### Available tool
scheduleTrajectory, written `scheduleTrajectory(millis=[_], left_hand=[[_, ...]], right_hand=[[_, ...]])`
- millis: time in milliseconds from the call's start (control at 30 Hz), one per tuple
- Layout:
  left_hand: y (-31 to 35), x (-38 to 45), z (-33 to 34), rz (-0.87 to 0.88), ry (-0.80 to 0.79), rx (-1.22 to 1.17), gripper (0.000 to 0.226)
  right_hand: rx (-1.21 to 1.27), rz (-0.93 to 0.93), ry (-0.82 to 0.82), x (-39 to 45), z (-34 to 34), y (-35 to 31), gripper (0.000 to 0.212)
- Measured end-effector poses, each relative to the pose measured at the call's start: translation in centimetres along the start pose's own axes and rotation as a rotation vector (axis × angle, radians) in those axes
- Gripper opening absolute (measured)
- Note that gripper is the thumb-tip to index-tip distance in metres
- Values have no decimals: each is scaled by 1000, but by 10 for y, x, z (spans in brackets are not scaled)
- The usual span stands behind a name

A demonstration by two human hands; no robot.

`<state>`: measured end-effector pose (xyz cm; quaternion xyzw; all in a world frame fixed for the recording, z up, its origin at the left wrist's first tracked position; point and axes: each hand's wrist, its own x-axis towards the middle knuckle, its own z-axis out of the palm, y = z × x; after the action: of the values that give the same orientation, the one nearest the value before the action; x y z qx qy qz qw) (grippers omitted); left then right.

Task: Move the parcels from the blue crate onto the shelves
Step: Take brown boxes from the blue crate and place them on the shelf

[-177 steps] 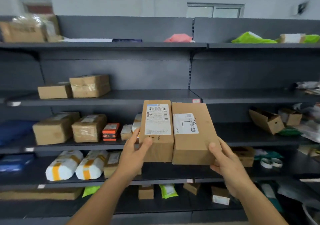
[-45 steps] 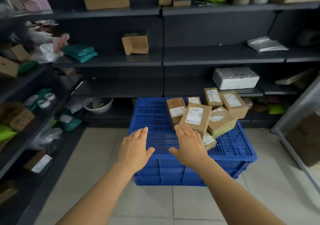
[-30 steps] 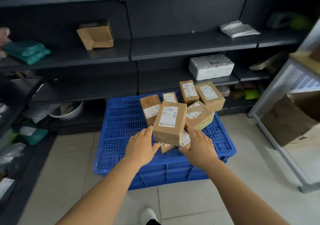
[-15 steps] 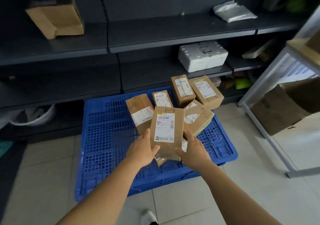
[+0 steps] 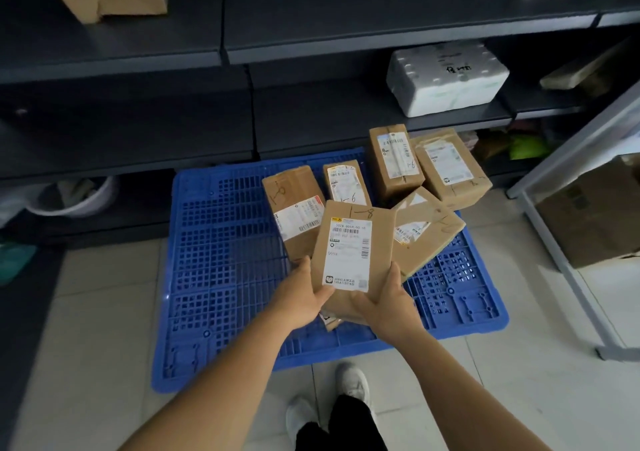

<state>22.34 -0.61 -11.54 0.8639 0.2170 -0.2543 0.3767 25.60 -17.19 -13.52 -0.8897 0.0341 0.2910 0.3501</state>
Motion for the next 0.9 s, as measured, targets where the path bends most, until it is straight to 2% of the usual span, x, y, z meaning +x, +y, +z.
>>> scheduleTrajectory(millis=[233, 467, 567, 800, 900], left_hand=[[2, 2, 0, -54, 33, -201, 72], [-6, 11, -6, -106, 152, -404, 87], [-10, 15, -9, -123, 179, -458, 95], [-18, 19, -15, -155, 290, -591, 78], [-25, 12, -16, -160, 356, -631, 59]], right_hand=[[49, -41, -35, 8, -2, -4, 79], [70, -123, -103, 24, -16, -27, 92], [72, -193, -108, 39, -16, -37, 86], [41, -316, -179, 66, -11, -64, 70], [65, -315, -219, 68, -1, -69, 61]])
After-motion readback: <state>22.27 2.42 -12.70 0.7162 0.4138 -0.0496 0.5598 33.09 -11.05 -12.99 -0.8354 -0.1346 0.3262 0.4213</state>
